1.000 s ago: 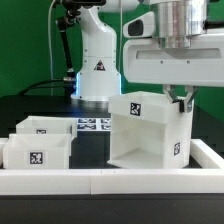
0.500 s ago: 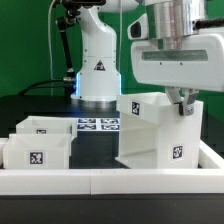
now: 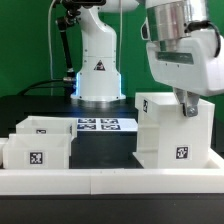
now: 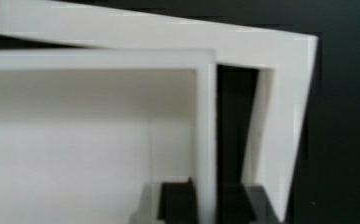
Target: Assemble drawer
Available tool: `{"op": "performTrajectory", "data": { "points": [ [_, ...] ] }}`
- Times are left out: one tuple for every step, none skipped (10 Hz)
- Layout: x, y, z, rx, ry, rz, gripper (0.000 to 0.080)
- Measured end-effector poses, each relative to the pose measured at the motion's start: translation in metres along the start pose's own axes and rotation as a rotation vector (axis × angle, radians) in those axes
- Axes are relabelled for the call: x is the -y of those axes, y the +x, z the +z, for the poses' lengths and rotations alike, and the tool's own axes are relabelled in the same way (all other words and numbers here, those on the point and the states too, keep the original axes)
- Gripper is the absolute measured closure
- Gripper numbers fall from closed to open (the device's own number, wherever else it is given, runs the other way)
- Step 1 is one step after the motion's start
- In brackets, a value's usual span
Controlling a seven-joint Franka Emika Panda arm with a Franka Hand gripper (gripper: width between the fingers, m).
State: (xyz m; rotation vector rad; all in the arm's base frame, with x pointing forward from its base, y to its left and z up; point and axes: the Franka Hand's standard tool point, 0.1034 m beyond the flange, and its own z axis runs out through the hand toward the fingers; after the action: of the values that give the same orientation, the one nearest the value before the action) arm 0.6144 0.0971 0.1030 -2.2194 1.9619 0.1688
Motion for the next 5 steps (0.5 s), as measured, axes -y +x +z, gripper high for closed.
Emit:
{"op": "performTrajectory", "data": {
  "points": [
    [0.008, 0.003, 0.0, 0.009, 0.013, 0.023, 0.0762],
    [0.012, 0.003, 0.0, 0.017, 0.018, 0.052, 0.0762],
    [0.018, 0.003, 0.001, 0.019, 0.02, 0.046, 0.0762],
    [0.027, 0.002, 0.001, 0.021, 0.031, 0.043, 0.0762],
    [0.033, 0.001, 0.001, 0.02, 0.038, 0.047, 0.0762]
  ]
}}
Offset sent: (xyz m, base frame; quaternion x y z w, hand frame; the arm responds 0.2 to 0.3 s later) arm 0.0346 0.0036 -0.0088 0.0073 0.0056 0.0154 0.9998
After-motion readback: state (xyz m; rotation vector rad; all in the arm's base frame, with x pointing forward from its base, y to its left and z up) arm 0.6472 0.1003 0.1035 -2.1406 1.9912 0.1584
